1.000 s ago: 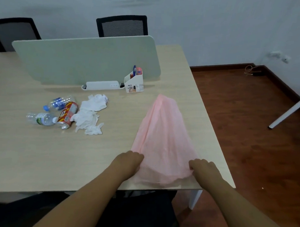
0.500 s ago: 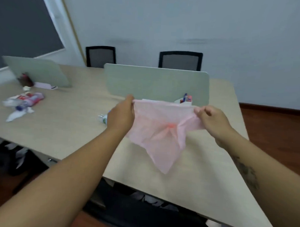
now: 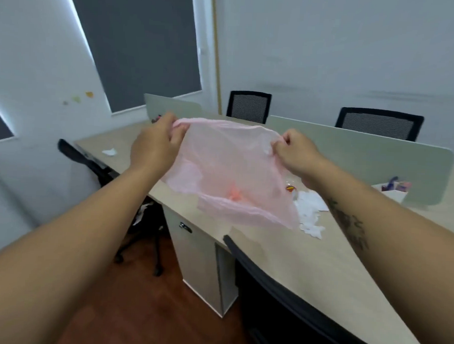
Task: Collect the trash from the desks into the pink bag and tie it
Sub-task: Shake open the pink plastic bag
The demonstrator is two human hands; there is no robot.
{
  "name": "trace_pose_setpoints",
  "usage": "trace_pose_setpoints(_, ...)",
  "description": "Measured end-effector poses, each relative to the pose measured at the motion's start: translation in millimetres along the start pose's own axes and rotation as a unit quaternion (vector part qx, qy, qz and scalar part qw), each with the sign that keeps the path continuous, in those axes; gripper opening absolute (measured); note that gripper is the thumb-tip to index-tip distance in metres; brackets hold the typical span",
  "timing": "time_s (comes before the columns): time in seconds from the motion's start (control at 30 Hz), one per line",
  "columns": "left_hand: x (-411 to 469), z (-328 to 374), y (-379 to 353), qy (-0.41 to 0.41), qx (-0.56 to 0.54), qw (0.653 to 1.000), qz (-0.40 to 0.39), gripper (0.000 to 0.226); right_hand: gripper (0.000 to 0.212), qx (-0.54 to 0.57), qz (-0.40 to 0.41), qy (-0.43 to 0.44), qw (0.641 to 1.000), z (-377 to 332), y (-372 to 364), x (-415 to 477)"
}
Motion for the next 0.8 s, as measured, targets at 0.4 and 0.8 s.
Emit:
trace_pose_setpoints(0.4,-40,-247,58,0.252,0.037,0.954,-0.160,0.022,0.007,0.026,-0.099,-0.140,0.985,-38,-204,-71)
trace_pose_setpoints(0.8,-56,-283,17,0.417,-0.121,0.809,-0.396,0.036,0.033,0.227,-0.092,-0.427,0.870,8,-303,-81)
Point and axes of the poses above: each hand's wrist, its own x-axis towards the middle knuckle, its own y-axis out of the back of the hand, z = x × y, the point moved 2 cm from there along x, towards the middle knuckle, and after that the axes turned 10 degrees about z, right-handed, at the moved point
